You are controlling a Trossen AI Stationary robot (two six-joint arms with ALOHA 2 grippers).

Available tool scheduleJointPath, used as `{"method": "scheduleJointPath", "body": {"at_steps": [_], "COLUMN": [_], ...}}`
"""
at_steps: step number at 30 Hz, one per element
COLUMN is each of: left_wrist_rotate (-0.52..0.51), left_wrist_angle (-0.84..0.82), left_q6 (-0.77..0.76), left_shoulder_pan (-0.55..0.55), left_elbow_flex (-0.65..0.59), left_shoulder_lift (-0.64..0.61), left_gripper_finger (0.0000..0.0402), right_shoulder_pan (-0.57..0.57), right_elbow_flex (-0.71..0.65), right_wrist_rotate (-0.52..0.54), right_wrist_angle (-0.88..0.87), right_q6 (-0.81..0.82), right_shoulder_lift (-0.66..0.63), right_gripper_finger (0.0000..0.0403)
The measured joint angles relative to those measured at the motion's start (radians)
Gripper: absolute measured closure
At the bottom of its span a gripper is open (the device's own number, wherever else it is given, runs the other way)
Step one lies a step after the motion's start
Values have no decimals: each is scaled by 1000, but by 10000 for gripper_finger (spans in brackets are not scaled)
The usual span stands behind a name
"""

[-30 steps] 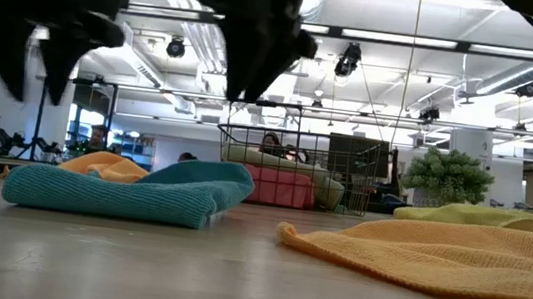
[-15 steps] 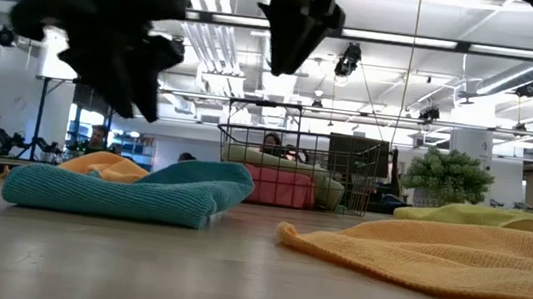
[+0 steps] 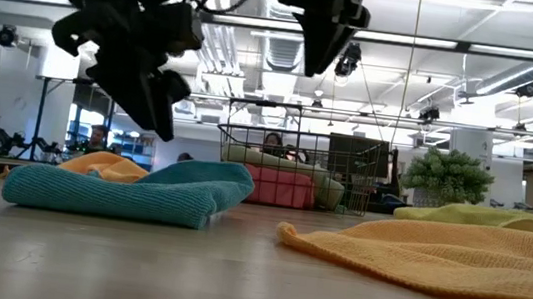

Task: Fold microfiber towels
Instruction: Fold the blue microfiber cloth

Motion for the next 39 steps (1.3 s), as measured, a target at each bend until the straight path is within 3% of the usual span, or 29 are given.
{"method": "scheduleJointPath", "body": {"at_steps": [12, 25, 39], "left_wrist_rotate": [3, 23, 13], "left_wrist_angle": [1, 9, 1], "left_q6": [-3, 11, -8], "left_shoulder_pan": [52, 59, 61], "left_elbow_flex": [-11, 6, 19], "left_shoulder_lift": [146, 224, 143], "left_gripper_finger": [235, 241, 395], "right_shoulder_pan": [-16, -16, -16], "right_elbow_flex": [-180, -252, -267], "right_wrist_rotate": [-3, -2, -3], "right_wrist_angle": [95, 105, 105], "right_q6": [5, 2, 1], "right_shoulder_lift": [-114, -154, -154], "right_gripper_finger": [263, 271, 275]}}
